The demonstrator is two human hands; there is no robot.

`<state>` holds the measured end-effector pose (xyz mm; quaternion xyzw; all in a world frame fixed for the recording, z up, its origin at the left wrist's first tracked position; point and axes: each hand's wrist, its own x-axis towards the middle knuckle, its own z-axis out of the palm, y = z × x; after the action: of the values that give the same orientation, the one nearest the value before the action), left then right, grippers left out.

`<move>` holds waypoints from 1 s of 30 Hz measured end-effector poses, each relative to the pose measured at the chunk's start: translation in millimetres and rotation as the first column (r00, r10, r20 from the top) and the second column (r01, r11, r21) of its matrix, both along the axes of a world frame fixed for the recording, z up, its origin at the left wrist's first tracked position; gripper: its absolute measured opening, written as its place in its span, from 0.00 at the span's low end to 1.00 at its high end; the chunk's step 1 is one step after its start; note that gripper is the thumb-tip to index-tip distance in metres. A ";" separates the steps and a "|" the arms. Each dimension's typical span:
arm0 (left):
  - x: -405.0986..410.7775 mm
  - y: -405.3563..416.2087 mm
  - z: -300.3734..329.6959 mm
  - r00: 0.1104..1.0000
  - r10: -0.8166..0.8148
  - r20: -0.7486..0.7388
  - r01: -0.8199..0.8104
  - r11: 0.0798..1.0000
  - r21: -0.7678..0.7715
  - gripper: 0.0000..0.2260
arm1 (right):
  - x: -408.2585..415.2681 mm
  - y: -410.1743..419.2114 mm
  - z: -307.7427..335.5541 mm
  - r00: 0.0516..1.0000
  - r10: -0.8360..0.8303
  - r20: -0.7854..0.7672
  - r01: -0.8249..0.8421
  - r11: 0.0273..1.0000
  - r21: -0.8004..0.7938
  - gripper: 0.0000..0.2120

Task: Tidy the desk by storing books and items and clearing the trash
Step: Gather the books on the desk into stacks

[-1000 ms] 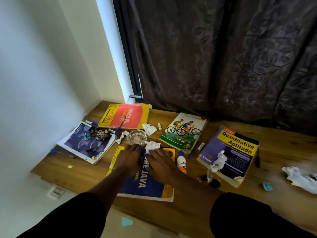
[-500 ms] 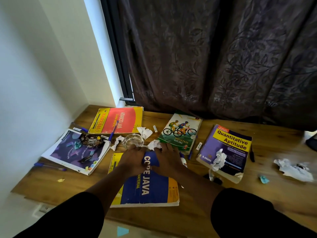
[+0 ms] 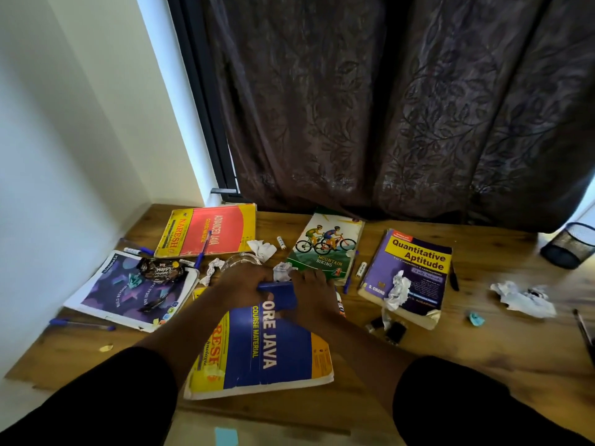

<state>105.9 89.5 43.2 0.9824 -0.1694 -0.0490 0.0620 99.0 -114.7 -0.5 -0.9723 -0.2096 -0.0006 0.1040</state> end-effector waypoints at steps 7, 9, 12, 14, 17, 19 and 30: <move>12.0 5.3 48.3 0.926 -0.069 -0.372 0.047 0.997 -0.066 0.17 | 29.0 -17.2 52.8 0.940 0.215 -0.264 -0.130 0.943 0.306 0.18; 14.0 -1.8 69.8 0.909 -0.136 -0.394 0.091 0.987 -0.132 0.17 | 33.3 -26.1 70.7 0.917 0.272 -0.293 -0.156 0.918 0.363 0.15; 16.5 -17.6 103.2 0.905 -0.209 -0.370 0.140 0.969 -0.204 0.10 | 39.4 -40.2 92.1 0.919 0.279 -0.280 -0.137 0.890 0.435 0.16; 17.9 -26.8 127.0 0.900 -0.242 -0.363 0.148 0.952 -0.269 0.09 | 44.0 -53.8 102.6 0.932 0.256 -0.255 -0.091 0.850 0.519 0.30; 20.7 -41.4 158.4 0.915 -0.256 -0.311 0.136 0.924 -0.358 0.15 | 39.0 -79.1 117.2 0.964 0.136 -0.229 0.056 0.737 0.673 0.44; 24.4 -51.5 172.7 0.919 -0.274 -0.284 0.125 0.885 -0.449 0.15 | 32.6 -95.1 119.9 0.977 -0.007 -0.215 0.175 0.608 0.774 0.51; 35.8 -172.1 166.2 0.990 -0.122 -0.063 0.028 0.627 -0.779 0.22 | -16.3 -182.6 75.7 0.781 -0.334 -0.528 0.528 -0.101 0.843 0.39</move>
<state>141.7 -82.7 209.4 0.8480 -0.2111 -0.0280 0.4854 82.8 -297.2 75.2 -0.6462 0.1826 -0.1035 0.7337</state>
